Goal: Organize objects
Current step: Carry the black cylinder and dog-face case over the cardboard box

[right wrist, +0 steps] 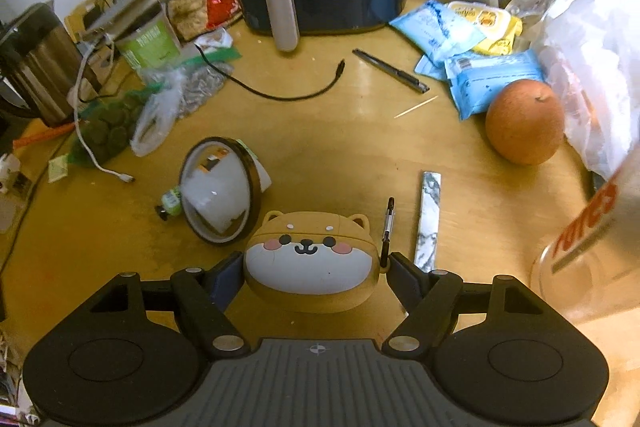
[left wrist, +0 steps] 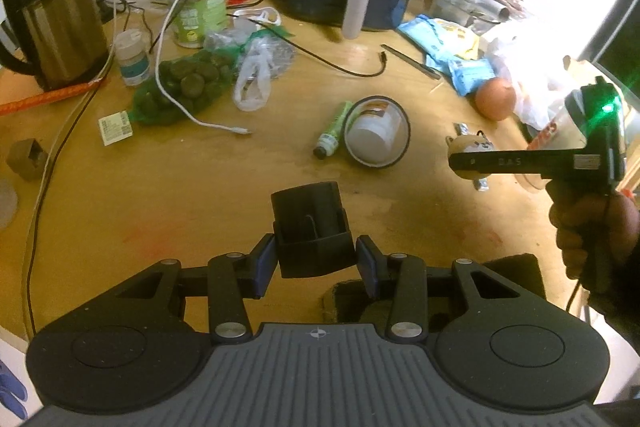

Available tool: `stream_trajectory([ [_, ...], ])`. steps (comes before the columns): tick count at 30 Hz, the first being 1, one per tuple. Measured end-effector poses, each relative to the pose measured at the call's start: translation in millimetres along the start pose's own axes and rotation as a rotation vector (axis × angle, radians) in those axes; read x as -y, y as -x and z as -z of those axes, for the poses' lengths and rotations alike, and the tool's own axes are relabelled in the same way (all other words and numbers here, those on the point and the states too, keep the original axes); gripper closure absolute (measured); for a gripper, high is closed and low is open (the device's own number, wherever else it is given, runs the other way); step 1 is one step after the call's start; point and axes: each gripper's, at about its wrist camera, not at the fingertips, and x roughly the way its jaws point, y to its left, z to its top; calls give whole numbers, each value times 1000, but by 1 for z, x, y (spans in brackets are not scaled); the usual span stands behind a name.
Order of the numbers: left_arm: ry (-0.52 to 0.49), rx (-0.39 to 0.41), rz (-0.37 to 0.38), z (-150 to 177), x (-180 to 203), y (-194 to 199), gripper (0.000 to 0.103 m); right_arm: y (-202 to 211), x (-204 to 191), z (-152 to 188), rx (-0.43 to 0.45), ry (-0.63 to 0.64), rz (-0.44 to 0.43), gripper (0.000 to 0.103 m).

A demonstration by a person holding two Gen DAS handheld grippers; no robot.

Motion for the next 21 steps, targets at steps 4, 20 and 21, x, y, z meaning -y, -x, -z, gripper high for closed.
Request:
stream_trajectory([
  [4, -26, -4, 16, 0, 9, -1, 61, 21, 0, 8, 24, -12, -17, 25],
  [20, -119, -38, 71, 15, 38, -2, 61, 88, 0, 52, 68, -82, -87, 24],
  [21, -121, -40, 73, 17, 40, -2, 61, 91, 0, 55, 69, -86, -91, 24],
])
